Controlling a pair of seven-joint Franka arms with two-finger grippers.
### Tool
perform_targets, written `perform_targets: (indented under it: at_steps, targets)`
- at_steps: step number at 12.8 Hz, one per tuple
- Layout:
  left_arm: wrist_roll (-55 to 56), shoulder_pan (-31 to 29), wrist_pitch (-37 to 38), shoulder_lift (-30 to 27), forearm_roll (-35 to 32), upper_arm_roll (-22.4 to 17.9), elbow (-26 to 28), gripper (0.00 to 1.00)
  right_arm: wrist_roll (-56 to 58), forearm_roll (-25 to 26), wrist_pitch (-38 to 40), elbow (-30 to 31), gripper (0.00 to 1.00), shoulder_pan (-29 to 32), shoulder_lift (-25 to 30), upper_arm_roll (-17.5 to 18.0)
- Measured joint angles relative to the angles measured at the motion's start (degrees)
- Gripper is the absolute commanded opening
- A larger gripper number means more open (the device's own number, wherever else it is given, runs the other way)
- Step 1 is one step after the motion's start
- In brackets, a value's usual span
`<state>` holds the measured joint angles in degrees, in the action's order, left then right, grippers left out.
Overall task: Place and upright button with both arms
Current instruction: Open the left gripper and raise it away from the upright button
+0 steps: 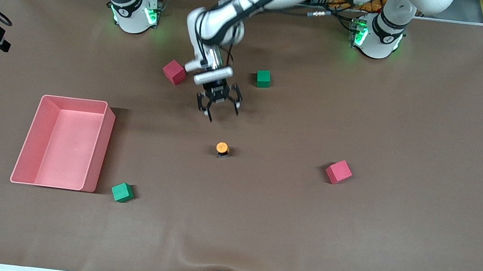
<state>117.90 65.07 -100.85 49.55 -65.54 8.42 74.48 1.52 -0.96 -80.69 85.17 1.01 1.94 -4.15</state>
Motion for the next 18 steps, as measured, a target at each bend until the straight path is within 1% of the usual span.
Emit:
perform_targets:
  at_steps: [2, 4, 5, 6, 8, 11, 13, 15, 18]
  targets:
    - [-8.0, 0.8, 2.8, -7.1, 7.7, 0.5, -0.7, 1.0, 0.0, 0.0, 0.0, 0.0, 1.0, 0.0, 0.0, 0.0]
    - [-15.5, -0.5, 5.5, -15.6, 17.1, 0.1, -1.2, 1.0, 0.0, 0.0, 0.0, 0.0, 1.0, 0.0, 0.0, 0.0]
    - [-20.4, -3.1, 6.8, -20.3, 23.4, -0.1, -1.3, 1.0, 0.0, 0.0, 0.0, 0.0, 1.0, 0.0, 0.0, 0.0]
    - [-25.8, -7.2, 7.0, -24.6, 30.0, -0.2, -1.2, 1.0, 0.0, 0.0, 0.0, 0.0, 1.0, 0.0, 0.0, 0.0]
    - [-36.8, -17.0, 7.0, -31.0, 38.5, -0.3, -0.7, 1.0, 0.0, 0.0, 0.0, -0.1, 1.0, 0.0, 0.0, 0.0]
    - [-47.6, -27.6, 6.8, -34.5, 48.2, -0.3, -0.3, 1.0, 0.0, 0.0, 0.0, -0.1, 1.0, 0.0, 0.0, 0.0]
    - [-55.9, -33.8, 6.5, -36.4, 52.4, -0.3, -0.3, 1.0, 0.0, 0.0, 0.0, -0.1, 1.0, 0.0, 0.0, 0.0]
    - [-63.7, -40.1, 6.7, -38.8, 54.1, -0.3, -0.2, 1.0, 0.0, 0.0, 0.0, -0.1, 1.0, 0.0, 0.0, 0.0]
    - [-73.4, -46.7, 8.1, -40.7, 54.7, -0.3, 0.1, 1.0, 0.0, 0.0, 0.0, -0.1, 1.0, -0.1, 0.0, 0.1]
